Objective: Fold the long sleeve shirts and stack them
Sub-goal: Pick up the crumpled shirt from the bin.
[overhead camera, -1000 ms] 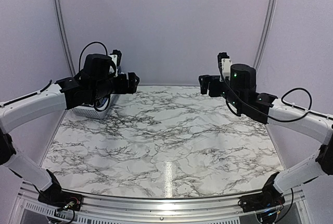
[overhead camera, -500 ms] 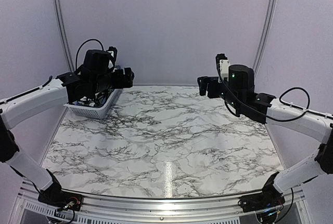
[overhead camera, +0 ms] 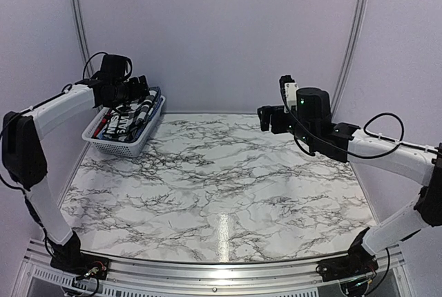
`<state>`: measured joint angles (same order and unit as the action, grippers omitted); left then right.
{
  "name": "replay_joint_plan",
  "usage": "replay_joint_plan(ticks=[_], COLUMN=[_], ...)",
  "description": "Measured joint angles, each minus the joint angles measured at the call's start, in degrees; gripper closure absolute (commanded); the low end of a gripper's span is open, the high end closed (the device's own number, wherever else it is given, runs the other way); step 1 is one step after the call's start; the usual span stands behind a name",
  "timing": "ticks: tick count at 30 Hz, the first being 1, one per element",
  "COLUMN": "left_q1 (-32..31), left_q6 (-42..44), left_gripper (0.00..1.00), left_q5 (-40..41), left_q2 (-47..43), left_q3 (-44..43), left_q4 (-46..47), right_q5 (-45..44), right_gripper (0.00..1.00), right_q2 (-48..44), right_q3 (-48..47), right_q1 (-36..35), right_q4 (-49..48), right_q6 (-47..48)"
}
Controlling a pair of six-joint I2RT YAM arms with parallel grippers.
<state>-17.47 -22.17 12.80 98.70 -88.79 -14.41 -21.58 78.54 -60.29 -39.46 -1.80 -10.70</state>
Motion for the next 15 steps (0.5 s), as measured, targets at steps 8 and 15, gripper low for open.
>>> replay_joint_plan(ticks=[8,15], left_q1=[6.95,10.93], left_q6=[-2.43,-5.55], left_gripper=[0.07,0.27], left_q5=[-3.17,-5.95], left_q2=[12.48,24.33], left_q3=[-8.26,-16.44], left_q4=[-2.91,-4.57], right_q5=[0.22,0.68], right_gripper=[0.01,0.02], right_q2=[0.0,-0.02], right_q3=[0.0,0.0], right_q1=[0.17,0.37], right_q4=[0.61,0.66], right_q6=[-0.02,-0.04])
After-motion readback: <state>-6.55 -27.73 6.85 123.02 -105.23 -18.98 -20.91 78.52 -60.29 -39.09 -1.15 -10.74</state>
